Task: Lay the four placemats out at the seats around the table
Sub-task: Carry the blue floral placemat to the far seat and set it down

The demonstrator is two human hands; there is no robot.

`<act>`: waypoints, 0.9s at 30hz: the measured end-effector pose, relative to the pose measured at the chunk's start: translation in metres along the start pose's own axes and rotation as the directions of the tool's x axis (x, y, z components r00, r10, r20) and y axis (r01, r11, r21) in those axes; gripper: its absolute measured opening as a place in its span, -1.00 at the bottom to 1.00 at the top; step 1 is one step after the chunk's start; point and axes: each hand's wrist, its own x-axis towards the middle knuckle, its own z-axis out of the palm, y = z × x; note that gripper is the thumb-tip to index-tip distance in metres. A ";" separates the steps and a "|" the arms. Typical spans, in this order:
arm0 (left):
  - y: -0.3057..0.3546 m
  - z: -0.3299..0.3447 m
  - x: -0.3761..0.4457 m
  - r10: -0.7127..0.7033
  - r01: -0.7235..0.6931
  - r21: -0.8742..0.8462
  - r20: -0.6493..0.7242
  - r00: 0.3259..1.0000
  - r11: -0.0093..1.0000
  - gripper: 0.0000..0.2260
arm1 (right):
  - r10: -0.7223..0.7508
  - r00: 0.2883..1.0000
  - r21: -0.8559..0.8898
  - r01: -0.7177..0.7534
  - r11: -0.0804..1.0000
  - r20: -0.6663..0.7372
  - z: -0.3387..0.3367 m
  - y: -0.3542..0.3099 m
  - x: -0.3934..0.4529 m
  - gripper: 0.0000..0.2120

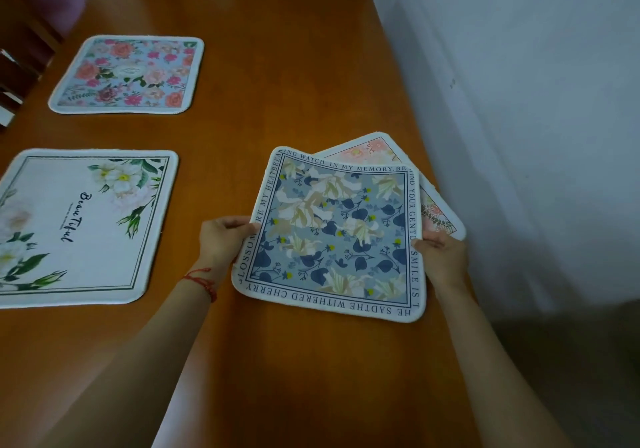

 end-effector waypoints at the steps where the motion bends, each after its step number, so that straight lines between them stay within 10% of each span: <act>1: -0.002 -0.003 -0.006 0.000 0.000 0.002 0.003 1.000 1.000 -0.91 | -0.003 1.000 0.003 0.003 1.000 0.002 -0.003 0.001 -0.006 -0.85; 27: -0.043 -0.066 -0.250 0.109 -0.120 -0.073 -0.144 0.984 0.990 -0.92 | -0.220 0.948 0.065 0.211 0.975 0.228 -0.136 0.010 -0.170 -0.87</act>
